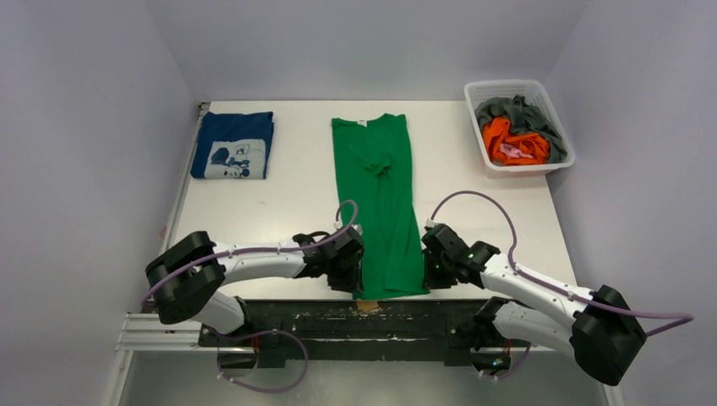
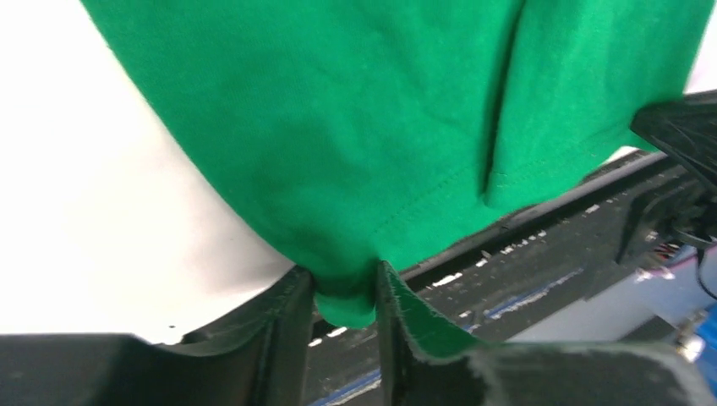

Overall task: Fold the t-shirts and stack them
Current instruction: Grab the bottom of the folded rectangular tshirt with both arms

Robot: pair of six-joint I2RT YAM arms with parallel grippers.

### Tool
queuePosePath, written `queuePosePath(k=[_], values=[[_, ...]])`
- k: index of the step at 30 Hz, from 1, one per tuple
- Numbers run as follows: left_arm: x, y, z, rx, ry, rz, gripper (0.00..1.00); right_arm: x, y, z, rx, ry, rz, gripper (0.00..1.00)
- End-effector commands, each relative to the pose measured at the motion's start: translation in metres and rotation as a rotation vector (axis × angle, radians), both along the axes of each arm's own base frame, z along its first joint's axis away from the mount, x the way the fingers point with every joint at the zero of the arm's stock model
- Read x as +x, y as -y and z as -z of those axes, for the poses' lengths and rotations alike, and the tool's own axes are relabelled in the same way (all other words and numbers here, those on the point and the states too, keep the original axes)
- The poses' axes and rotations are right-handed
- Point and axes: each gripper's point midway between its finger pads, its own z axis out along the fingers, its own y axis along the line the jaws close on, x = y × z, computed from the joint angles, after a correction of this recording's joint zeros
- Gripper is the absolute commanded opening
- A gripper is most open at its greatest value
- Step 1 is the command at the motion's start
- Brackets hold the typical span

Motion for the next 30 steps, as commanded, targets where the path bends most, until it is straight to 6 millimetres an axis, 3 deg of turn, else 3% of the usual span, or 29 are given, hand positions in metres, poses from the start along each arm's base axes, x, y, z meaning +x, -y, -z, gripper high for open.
queuePosePath(k=[1,6,13,17,19,22,30], values=[[0.004,-0.023,0.018,0.138,0.021,-0.052,0.25,-0.013,0.0,0.003,0.034,-0.04,0.015,0.0],[0.001,-0.035,0.018,0.173,0.027,-0.068,0.0,-0.013,-0.001,0.0,0.053,-0.037,0.02,0.0],[-0.028,-0.04,-0.002,0.156,0.03,0.019,0.0,-0.042,-0.009,-0.011,0.16,-0.114,-0.038,0.0],[-0.039,-0.029,-0.022,0.048,0.015,0.06,0.0,-0.051,-0.02,-0.026,0.287,-0.093,-0.078,0.0],[-0.033,-0.015,-0.036,-0.038,0.064,0.077,0.0,-0.043,-0.026,-0.034,0.315,-0.05,-0.072,0.0],[-0.012,-0.01,-0.057,-0.048,0.143,0.075,0.0,-0.021,-0.039,-0.055,0.346,0.027,-0.069,0.0],[0.077,-0.003,-0.095,-0.111,0.246,-0.048,0.0,0.082,-0.049,-0.101,0.207,0.288,0.092,0.0]])
